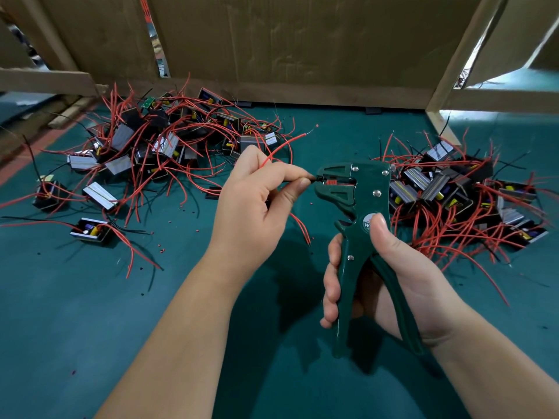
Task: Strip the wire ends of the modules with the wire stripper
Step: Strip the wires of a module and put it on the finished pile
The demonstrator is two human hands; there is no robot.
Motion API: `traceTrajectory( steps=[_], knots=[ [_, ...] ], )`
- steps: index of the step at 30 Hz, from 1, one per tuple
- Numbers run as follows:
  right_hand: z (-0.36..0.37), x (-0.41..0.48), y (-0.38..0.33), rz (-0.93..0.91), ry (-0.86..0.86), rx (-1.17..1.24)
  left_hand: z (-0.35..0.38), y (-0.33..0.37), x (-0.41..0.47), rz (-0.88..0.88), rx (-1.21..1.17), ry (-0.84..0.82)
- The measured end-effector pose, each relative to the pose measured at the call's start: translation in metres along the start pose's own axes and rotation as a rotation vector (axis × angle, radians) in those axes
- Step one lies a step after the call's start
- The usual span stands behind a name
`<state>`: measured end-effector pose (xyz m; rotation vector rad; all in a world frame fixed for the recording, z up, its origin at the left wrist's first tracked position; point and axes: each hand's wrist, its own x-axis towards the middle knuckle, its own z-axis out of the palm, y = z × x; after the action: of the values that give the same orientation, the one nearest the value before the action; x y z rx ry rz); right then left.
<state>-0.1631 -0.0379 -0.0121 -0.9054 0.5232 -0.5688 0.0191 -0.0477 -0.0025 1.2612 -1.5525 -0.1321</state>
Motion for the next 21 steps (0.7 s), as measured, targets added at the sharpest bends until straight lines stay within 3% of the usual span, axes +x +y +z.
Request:
traceTrajectory(
  steps=[21],
  knots=[
    [0.0001, 0.0015, 0.0021, -0.023, 0.031, -0.029, 0.0002, -0.0035, 0.0006, 0.026, -0.001, 0.013]
  ],
)
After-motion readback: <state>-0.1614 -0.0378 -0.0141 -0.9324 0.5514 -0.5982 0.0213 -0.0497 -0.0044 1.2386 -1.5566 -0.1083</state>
